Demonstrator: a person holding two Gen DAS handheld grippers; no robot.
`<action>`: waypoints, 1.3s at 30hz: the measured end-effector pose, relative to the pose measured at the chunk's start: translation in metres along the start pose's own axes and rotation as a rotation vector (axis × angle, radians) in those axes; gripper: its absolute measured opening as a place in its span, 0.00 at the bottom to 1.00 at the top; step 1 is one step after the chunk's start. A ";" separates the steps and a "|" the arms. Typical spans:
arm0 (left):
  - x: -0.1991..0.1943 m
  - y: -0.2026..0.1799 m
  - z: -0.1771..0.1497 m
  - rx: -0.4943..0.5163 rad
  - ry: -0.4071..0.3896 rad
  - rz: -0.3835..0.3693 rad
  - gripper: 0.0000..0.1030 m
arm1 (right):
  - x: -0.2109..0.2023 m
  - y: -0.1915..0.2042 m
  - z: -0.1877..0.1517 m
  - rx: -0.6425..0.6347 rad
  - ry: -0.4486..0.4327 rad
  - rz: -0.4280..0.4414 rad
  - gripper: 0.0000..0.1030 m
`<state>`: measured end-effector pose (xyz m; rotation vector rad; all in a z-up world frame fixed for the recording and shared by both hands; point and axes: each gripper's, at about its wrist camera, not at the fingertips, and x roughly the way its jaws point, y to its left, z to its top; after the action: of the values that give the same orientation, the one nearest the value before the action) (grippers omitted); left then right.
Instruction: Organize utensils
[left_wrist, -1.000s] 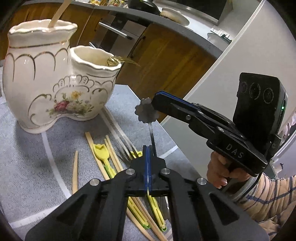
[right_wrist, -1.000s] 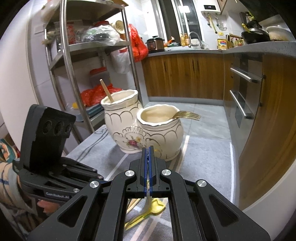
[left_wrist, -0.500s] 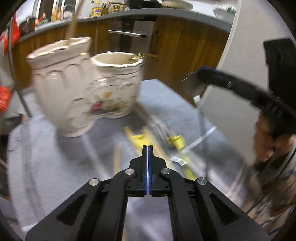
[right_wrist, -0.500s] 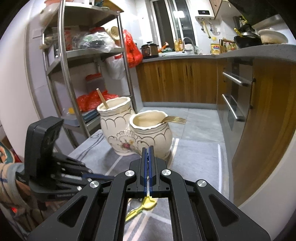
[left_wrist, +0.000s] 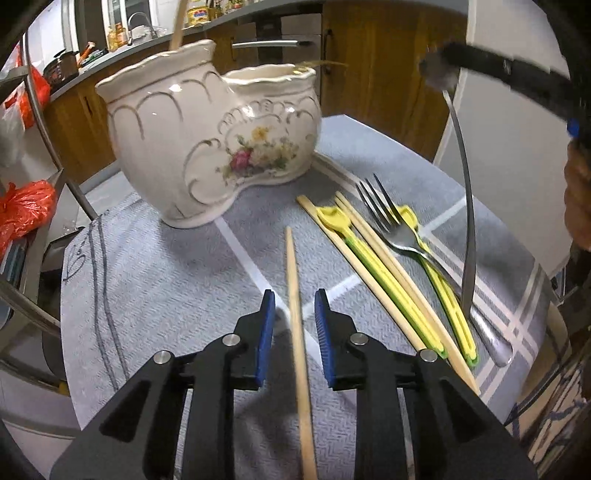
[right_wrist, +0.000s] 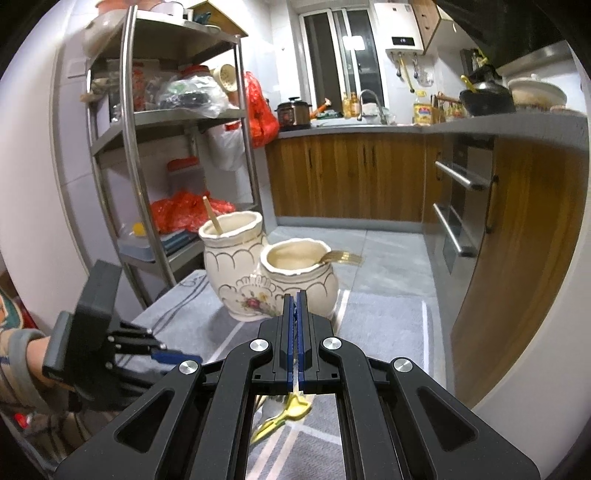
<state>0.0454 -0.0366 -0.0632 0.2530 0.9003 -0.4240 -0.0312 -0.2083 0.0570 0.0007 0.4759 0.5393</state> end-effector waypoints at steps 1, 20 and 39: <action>0.000 -0.004 -0.001 0.007 0.004 0.009 0.21 | -0.002 0.002 0.001 -0.007 -0.006 -0.008 0.02; -0.073 0.014 0.000 -0.043 -0.421 0.066 0.06 | -0.021 0.016 0.021 -0.063 -0.096 -0.110 0.02; -0.122 0.117 0.120 -0.349 -0.799 -0.062 0.06 | 0.009 0.013 0.130 -0.072 -0.237 -0.240 0.02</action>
<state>0.1163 0.0510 0.1107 -0.2603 0.1838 -0.3721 0.0260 -0.1770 0.1710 -0.0597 0.2207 0.3148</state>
